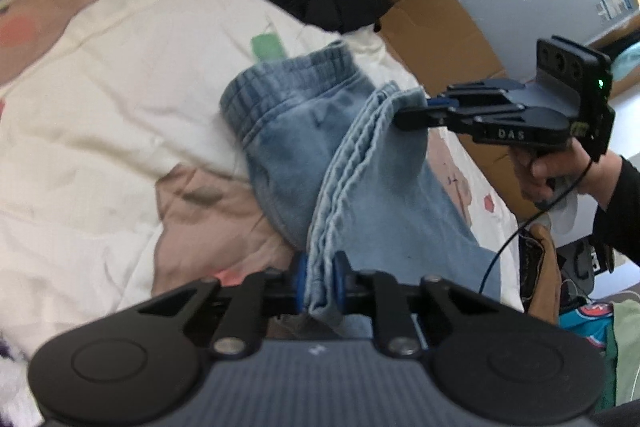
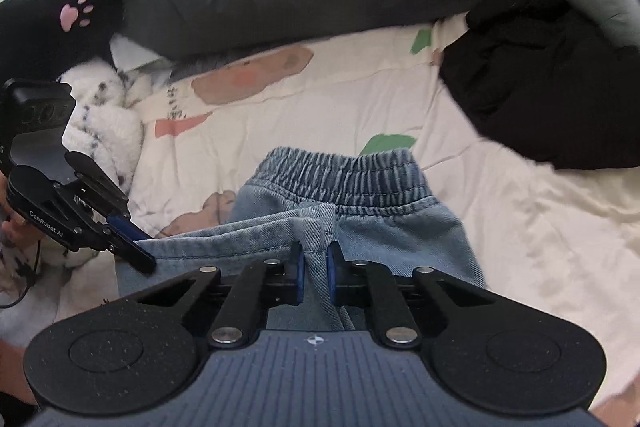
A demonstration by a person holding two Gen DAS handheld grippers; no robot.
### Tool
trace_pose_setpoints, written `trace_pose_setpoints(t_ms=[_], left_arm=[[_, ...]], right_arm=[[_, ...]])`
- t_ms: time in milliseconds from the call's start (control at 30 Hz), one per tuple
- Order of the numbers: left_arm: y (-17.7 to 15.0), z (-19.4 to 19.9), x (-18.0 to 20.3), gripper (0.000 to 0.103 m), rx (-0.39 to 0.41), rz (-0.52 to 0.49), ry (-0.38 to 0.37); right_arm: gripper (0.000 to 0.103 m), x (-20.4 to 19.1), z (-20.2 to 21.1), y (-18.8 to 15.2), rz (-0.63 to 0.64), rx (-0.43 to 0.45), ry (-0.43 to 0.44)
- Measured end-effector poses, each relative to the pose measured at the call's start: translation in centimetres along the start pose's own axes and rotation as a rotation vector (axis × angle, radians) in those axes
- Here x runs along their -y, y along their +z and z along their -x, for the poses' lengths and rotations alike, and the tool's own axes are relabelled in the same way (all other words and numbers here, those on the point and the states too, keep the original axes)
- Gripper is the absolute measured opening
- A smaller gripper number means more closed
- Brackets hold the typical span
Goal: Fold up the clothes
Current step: 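Lift the folded pants edge slightly with both closed tools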
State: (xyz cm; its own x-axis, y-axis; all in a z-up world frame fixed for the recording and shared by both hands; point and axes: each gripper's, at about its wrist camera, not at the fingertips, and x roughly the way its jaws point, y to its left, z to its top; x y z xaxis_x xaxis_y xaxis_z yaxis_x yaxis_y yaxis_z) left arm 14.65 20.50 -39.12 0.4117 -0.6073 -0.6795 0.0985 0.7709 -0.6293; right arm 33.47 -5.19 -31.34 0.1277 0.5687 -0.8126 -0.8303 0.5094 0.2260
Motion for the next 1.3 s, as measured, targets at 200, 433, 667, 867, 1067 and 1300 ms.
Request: trace_pose_setpoints(t_ms=[200,433,667,867,1067,1300], left_arm=[[1.6,0.9,2.0,0.014,0.048,-0.052,-0.029],[4.9,1.0,4.2,0.014,0.09,-0.112,-0.058],[8.8,-1.0,4.8,0.014,0.094,-0.16,-0.041],[11.0,-3.3,3.1,0.014,0.054,-0.133,-0.008],[11.7,-4.4,2.1,0.013,0.041,-0.106,0.026],[12.2,-4.0,2.4,0.012,0.033,-0.12,0.043]], right_arm=[[0.009,-0.4,4.2,-0.5,-0.041,0.077,-0.082],[0.009,0.3,8.8,-0.6,-0.085,0.152,-0.176],[0.009,2.4,9.8,0.2,-0.128,0.16,-0.258],[0.009,4.4,7.1,1.6,-0.141,0.112,-0.287],[0.009,5.8,3.6,2.7,-0.153,0.062,-0.307],[0.009,6.6,1.5,3.6,-0.16,0.025,-0.32]])
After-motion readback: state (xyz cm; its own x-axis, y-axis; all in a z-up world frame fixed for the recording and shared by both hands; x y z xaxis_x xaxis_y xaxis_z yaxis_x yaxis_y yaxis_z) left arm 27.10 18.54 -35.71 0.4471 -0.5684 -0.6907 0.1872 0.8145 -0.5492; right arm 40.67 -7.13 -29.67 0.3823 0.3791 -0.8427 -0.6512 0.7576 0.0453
